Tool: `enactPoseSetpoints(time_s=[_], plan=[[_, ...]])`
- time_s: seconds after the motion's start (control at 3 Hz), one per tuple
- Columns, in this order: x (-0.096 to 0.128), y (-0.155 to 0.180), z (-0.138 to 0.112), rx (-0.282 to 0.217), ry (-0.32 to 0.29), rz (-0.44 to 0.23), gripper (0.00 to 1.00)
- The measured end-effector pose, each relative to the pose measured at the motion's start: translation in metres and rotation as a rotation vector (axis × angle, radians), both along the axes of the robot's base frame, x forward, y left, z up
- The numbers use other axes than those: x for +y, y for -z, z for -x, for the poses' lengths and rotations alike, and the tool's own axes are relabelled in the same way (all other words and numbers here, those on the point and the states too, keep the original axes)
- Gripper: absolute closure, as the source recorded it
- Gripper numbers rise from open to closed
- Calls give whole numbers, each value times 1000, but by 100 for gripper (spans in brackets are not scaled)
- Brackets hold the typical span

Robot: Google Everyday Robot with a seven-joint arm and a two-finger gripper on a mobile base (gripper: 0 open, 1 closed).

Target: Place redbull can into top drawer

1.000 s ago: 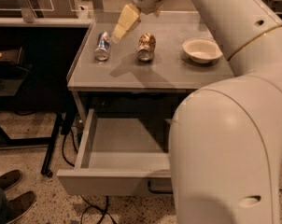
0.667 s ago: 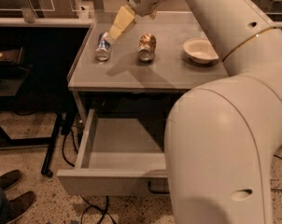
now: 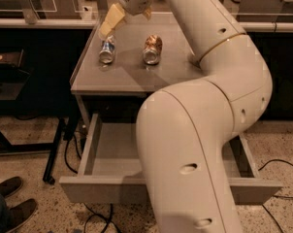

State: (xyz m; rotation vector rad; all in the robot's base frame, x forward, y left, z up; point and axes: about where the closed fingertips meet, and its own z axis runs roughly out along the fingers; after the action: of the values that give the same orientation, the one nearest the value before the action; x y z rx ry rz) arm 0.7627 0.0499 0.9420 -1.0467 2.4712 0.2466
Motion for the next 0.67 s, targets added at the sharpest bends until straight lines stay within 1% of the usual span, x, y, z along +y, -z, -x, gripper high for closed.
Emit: enactPoseSetpoints(time_s=[0.33,0.67], plan=[[13,1,-4,5,-44,-9,0],[16,3,-9,-6,-41,-16,0]])
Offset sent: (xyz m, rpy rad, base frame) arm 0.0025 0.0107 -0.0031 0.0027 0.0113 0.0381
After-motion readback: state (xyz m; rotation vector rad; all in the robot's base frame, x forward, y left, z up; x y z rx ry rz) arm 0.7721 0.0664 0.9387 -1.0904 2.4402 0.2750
